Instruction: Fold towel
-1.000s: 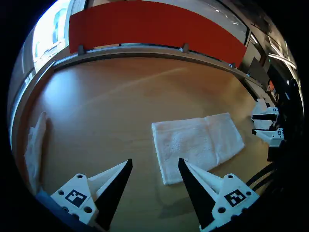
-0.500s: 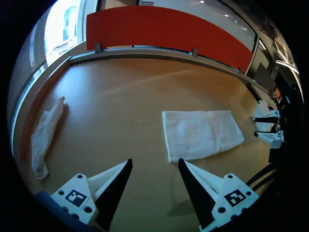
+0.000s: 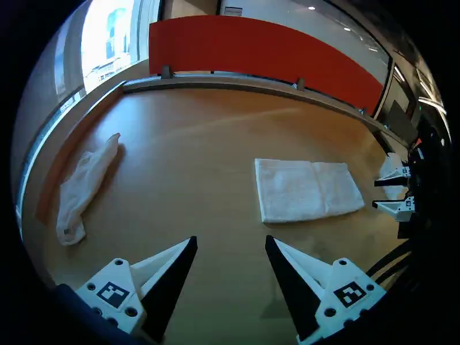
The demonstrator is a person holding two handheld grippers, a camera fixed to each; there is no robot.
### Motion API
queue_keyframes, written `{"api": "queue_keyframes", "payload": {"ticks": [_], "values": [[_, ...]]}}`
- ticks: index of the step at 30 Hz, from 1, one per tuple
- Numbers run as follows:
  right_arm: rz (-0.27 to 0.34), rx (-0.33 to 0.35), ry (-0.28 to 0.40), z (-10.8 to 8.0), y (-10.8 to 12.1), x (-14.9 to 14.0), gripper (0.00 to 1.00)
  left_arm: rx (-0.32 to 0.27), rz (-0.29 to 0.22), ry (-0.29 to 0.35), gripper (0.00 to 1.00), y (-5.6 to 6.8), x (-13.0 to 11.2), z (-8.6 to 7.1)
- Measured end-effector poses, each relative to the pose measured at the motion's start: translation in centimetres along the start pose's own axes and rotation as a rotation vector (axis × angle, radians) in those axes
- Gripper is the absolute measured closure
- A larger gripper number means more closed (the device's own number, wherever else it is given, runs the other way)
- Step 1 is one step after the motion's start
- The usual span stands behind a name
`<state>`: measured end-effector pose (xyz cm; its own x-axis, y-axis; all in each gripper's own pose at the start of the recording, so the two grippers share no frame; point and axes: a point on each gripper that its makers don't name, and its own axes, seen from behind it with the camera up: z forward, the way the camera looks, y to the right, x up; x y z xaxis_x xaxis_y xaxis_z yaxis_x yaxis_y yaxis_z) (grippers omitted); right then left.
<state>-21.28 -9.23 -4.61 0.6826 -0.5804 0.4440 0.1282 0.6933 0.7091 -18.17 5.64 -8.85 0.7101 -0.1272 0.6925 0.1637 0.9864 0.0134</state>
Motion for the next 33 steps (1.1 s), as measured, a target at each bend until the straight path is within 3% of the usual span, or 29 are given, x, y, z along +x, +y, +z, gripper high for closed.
{"api": "queue_keyframes", "payload": {"ticks": [4, 12, 25, 33], "values": [[-0.026, 0.014, -0.033, 0.5, -0.1, -1.0, 0.15, 0.013, -0.006, 0.0, 0.13, -0.5, -0.8, -0.8], [-0.057, 0.036, -0.112, 1.6, -0.2, -3.0, 0.28, 0.035, -0.024, -0.006, 0.12, -1.5, -2.3, -2.0], [-0.019, 0.066, -0.157, 2.8, -0.2, -3.9, 0.68, 0.056, -0.047, -0.017, 0.12, -2.3, -4.2, -3.1], [0.007, 0.07, -0.163, 3.0, -0.2, -4.2, 0.84, 0.067, -0.054, -0.019, 0.12, -3.0, -4.5, -3.4]]}}
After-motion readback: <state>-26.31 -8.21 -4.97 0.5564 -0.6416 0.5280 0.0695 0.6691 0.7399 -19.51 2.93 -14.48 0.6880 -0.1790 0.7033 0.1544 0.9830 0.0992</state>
